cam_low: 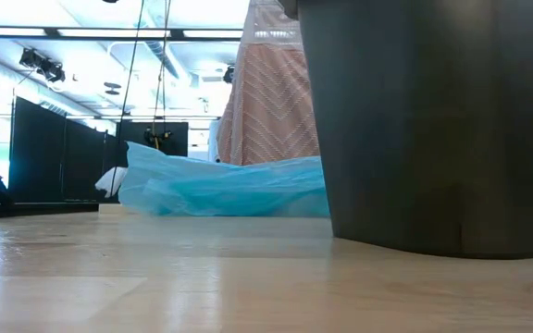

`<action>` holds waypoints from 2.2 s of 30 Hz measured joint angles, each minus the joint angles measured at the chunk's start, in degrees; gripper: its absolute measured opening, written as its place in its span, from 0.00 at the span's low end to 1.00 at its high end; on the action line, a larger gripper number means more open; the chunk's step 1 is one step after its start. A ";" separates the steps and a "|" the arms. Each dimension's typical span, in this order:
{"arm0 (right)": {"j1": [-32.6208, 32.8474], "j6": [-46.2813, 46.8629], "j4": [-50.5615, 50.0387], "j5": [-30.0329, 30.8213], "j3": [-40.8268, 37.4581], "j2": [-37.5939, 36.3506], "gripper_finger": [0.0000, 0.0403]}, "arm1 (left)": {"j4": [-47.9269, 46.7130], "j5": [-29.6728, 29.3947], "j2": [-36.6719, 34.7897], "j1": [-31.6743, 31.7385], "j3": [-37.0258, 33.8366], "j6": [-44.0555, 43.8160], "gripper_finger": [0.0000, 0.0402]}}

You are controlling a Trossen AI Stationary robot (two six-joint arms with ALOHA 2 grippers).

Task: Place trash/remove bag and relplace
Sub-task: Remove the blue trash bag from the black trash bin using the drawstring

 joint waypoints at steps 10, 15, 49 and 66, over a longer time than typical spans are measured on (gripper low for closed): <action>5.08 -9.82 5.40 -5.96 0.00 -1.26 0.00 | -6.00 1.05 0.07 2.87 -0.72 6.47 0.01; 10.84 -17.87 8.95 -6.20 0.00 -1.46 0.00 | -14.06 0.63 0.09 3.56 -0.76 12.18 0.01; 3.08 -12.91 13.06 3.42 0.02 -1.03 0.00 | -18.01 -7.60 0.11 3.56 -0.76 19.30 0.01; 1.43 -0.81 -0.72 3.40 0.02 -1.01 0.00 | -14.75 -3.38 0.11 2.94 -0.78 15.87 0.01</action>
